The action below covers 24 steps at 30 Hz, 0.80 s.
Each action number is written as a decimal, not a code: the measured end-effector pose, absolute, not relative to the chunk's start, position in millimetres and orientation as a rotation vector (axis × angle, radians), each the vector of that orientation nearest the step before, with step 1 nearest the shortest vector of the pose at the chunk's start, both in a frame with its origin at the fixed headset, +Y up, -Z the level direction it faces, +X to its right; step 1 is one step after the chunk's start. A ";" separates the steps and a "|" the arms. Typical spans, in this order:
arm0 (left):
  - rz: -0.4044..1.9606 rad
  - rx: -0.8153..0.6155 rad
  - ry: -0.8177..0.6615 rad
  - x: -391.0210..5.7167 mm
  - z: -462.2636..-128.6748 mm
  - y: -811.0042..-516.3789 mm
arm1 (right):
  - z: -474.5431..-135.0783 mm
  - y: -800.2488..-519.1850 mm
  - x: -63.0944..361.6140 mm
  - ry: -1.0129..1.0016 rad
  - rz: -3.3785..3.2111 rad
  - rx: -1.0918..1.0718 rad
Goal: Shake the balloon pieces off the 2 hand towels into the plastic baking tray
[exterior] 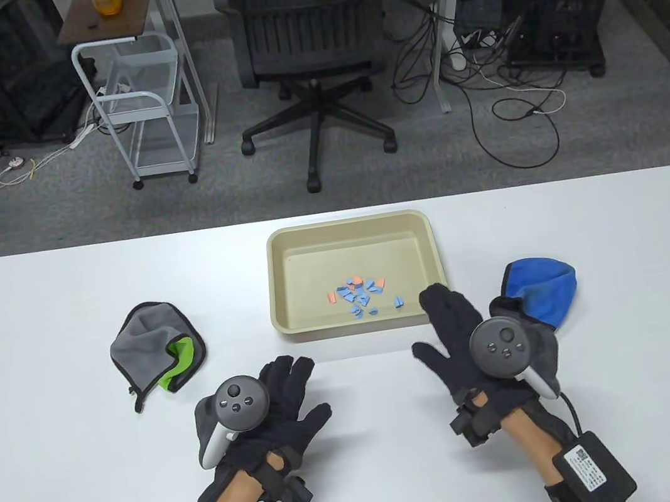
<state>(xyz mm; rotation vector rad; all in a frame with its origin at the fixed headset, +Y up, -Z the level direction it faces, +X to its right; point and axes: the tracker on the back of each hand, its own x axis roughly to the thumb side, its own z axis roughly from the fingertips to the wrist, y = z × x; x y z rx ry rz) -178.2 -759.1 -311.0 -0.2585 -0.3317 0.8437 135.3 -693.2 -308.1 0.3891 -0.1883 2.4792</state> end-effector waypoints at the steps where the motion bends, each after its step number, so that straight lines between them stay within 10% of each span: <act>1: 0.839 -0.260 -0.337 -177.3 -310.7 -759.6 | -303.5 -701.3 125.2 -0.150 2.485 0.438; 9: 0.800 -0.278 -0.352 -170.4 -311.1 -765.4 | -298.8 -746.3 99.6 0.047 2.612 0.535; 24: 0.775 -0.257 -0.372 -161.6 -313.4 -764.4 | -301.0 -744.8 100.6 0.026 2.583 0.530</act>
